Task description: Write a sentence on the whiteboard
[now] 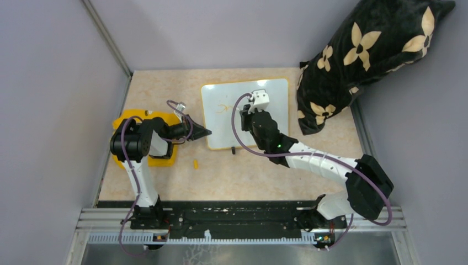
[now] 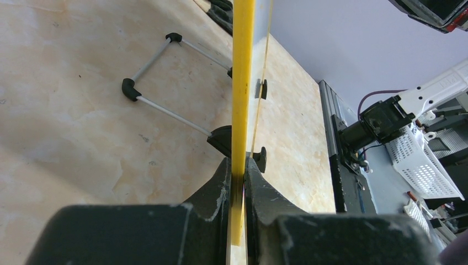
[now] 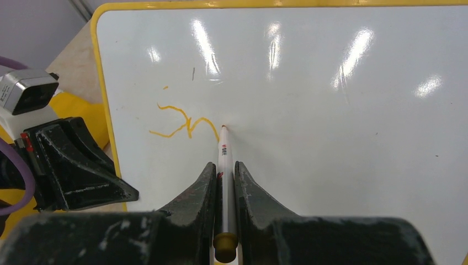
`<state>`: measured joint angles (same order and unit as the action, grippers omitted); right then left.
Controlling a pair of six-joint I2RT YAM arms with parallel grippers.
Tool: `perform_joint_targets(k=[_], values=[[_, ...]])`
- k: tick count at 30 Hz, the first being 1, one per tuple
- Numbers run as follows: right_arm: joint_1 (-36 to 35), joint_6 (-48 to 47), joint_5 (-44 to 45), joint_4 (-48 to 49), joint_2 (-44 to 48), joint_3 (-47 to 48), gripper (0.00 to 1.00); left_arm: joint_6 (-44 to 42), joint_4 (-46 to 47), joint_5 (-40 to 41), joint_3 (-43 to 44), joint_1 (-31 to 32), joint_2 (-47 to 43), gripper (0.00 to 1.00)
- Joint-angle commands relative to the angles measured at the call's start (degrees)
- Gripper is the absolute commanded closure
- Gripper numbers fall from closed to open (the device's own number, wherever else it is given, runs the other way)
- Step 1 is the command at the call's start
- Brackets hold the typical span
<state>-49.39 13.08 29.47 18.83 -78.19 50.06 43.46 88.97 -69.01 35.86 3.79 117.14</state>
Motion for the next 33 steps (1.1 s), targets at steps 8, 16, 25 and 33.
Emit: perform_joint_targets(k=[8,16,25,33], values=[[2.5,-0.1,2.8,0.0,1.7,0.3,1.00,-0.2,12.5,-0.1,0.4,0.2,1.5,1.00],[2.5,0.9,2.8,-0.6,2.8,-2.2,1.00,-0.1,12.5,-0.1,0.4,0.2,1.5,1.00],[2.5,1.5,2.8,-1.2,4.3,-4.8,1.00,-0.1,12.5,-0.1,0.5,0.2,1.6,1.00],[2.4,2.0,2.3,-2.0,5.6,-5.8,1.00,0.0,12.5,-0.1,0.5,0.2,1.6,1.00]])
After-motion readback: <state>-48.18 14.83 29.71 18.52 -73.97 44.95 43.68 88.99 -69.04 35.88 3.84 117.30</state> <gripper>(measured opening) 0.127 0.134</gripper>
